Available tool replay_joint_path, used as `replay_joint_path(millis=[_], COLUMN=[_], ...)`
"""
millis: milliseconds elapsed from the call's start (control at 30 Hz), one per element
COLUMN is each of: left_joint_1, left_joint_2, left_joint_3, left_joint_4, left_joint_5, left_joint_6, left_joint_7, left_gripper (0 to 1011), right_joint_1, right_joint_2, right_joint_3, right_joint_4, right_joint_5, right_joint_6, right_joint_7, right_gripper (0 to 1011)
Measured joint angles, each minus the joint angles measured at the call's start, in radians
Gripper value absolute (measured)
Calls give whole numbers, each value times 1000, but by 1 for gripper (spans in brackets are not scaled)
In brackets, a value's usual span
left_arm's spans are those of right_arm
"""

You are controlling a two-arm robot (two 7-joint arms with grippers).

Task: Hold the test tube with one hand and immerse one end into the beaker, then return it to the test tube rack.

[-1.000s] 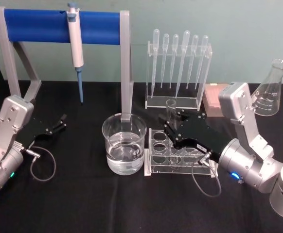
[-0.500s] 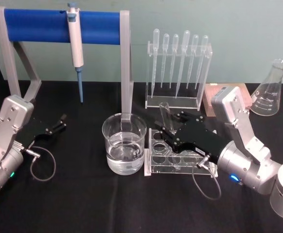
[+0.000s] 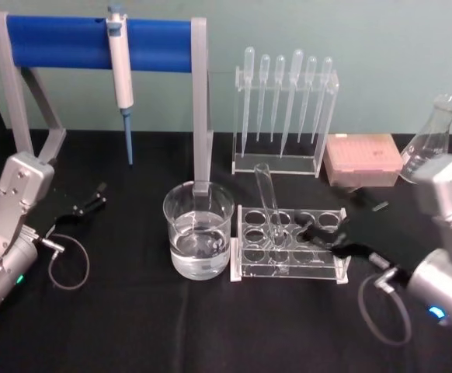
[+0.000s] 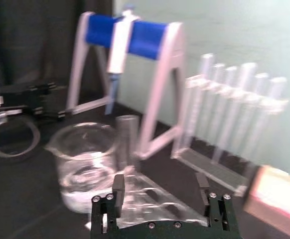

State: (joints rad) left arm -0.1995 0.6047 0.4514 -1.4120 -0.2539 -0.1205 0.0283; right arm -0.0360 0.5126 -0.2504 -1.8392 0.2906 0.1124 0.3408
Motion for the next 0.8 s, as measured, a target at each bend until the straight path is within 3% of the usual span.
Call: replay_joint_path(millis=[167,300,533,700,800], left_joint_1=[0,0,0,0,0], left_joint_2=[0,0,0,0,0], left_joint_3=[0,0,0,0,0], left_joint_4=[0,0,0,0,0], left_joint_5=[0,0,0,0,0], left_joint_6=[0,0,0,0,0], left_joint_7=[0,0,0,0,0], left_gripper=[1000,1000,1000,1000,1000], right_joint_1=[-32,-17,16,34,38], right_joint_2=[-18,-57,-131,-160,-167], right_joint_3=[90,121,130,129,128], right_joint_4=[22,106,297,400,418], right_joint_5=[-6,-49,-120,-135,-137], right_joint_6=[-57,-134,-276,-304,-302], right_joint_7=[-71,-131,-201,-200,-188], right_gripper=[967,1004,1004,1004,1004])
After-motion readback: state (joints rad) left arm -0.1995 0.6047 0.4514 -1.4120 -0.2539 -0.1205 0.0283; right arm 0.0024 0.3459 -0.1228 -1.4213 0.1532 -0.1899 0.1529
